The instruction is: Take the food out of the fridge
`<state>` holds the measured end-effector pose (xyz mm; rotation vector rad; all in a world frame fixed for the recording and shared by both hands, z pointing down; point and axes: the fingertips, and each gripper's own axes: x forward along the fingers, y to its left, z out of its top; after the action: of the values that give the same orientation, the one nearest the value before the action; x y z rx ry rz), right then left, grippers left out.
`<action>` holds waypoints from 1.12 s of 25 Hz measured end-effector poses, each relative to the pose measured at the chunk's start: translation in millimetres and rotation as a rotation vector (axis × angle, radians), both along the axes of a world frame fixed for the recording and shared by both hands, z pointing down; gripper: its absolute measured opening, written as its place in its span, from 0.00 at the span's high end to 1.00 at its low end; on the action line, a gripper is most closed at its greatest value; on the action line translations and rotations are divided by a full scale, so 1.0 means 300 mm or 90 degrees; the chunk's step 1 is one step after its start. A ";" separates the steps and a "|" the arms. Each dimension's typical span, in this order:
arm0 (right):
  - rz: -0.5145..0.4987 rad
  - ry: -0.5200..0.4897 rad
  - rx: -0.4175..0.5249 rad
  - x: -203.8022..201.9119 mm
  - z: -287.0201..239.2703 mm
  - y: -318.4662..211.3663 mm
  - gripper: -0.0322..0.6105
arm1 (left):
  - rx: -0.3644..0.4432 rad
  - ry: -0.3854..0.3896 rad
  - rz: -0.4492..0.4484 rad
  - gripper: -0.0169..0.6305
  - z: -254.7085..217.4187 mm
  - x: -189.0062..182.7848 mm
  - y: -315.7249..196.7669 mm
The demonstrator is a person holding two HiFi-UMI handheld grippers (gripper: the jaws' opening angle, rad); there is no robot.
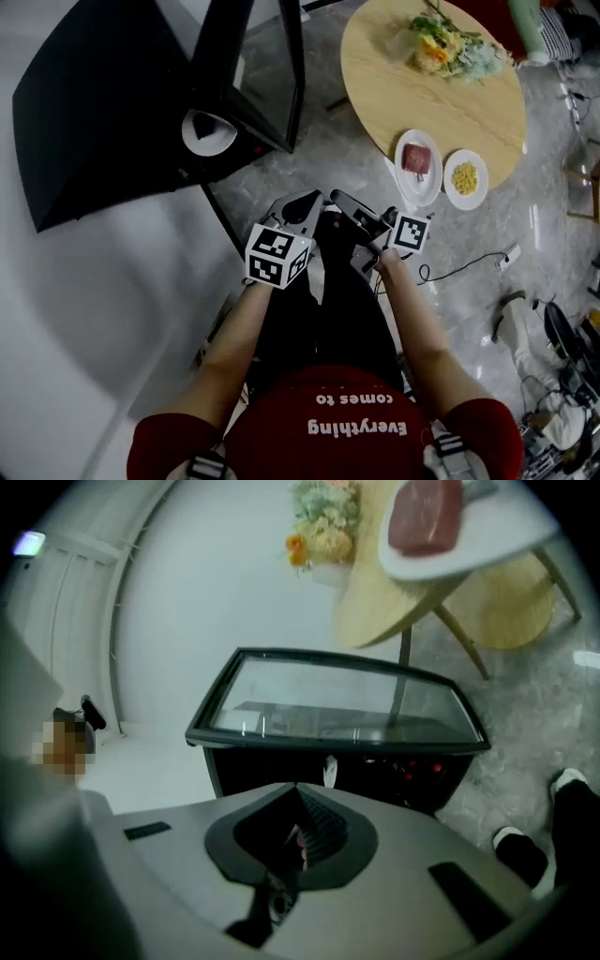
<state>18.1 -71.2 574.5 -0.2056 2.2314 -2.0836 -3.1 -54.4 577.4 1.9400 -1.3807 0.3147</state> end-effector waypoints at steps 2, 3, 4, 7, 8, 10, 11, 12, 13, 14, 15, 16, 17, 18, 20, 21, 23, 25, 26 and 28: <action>-0.042 0.003 0.002 -0.124 0.021 0.040 0.93 | -0.001 -0.004 -0.052 0.98 0.006 -0.122 0.050; -0.056 0.000 -0.002 -0.184 0.028 0.062 0.93 | -0.002 -0.007 -0.072 0.98 0.010 -0.180 0.079; -0.066 -0.006 -0.009 -0.241 0.031 0.085 0.93 | -0.005 -0.009 -0.092 0.98 0.013 -0.235 0.110; -0.106 -0.023 -0.032 -0.398 0.033 0.151 0.93 | -0.009 -0.011 -0.164 0.98 0.011 -0.382 0.203; -0.123 -0.028 -0.035 -0.447 0.034 0.170 0.93 | -0.009 -0.012 -0.189 0.98 0.011 -0.425 0.230; -0.151 -0.033 -0.038 -0.530 0.042 0.208 0.93 | -0.008 -0.008 -0.234 0.98 0.018 -0.498 0.281; -0.160 -0.032 -0.038 -0.563 0.049 0.226 0.93 | -0.008 -0.003 -0.253 0.98 0.021 -0.527 0.305; -0.169 -0.028 -0.037 -0.591 0.058 0.242 0.93 | -0.007 0.001 -0.270 0.98 0.022 -0.554 0.324; -0.177 -0.022 -0.036 -0.617 0.067 0.252 0.93 | -0.004 0.003 -0.284 0.98 0.022 -0.580 0.339; -0.182 -0.015 -0.036 -0.641 0.076 0.258 0.93 | -0.001 0.002 -0.295 0.98 0.020 -0.604 0.348; -0.184 -0.012 -0.039 -0.664 0.083 0.257 0.93 | 0.002 0.000 -0.303 0.98 0.017 -0.627 0.353; -0.180 -0.016 -0.050 -0.687 0.091 0.250 0.90 | 0.006 -0.003 -0.311 0.98 0.015 -0.650 0.356; -0.170 -0.028 -0.071 -0.712 0.099 0.237 0.79 | 0.010 -0.004 -0.318 0.98 0.014 -0.672 0.356; -0.154 -0.044 -0.100 -0.737 0.109 0.218 0.70 | 0.015 -0.003 -0.326 0.98 0.013 -0.694 0.355; -0.114 -0.055 -0.147 -0.785 0.151 0.173 0.63 | 0.028 0.007 -0.342 0.98 0.007 -0.732 0.352; -0.097 -0.043 -0.154 -0.806 0.185 0.152 0.63 | 0.034 0.011 -0.348 0.98 0.002 -0.747 0.352; -0.065 -0.006 -0.165 -0.843 0.262 0.113 0.63 | 0.041 0.011 -0.351 0.98 -0.002 -0.768 0.353; -0.033 0.011 -0.191 -0.873 0.327 0.076 0.61 | 0.039 0.011 -0.352 0.98 0.006 -0.776 0.361; -0.020 0.015 -0.201 -0.884 0.353 0.059 0.61 | 0.035 0.014 -0.353 0.98 0.012 -0.775 0.369; -0.006 0.034 -0.200 -0.906 0.395 0.034 0.61 | 0.026 0.016 -0.352 0.98 0.026 -0.771 0.390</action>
<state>-253.7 -60.8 692.9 -0.2733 1.9214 -2.4508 -234.4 62.7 585.1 1.5032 -1.8430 -0.0036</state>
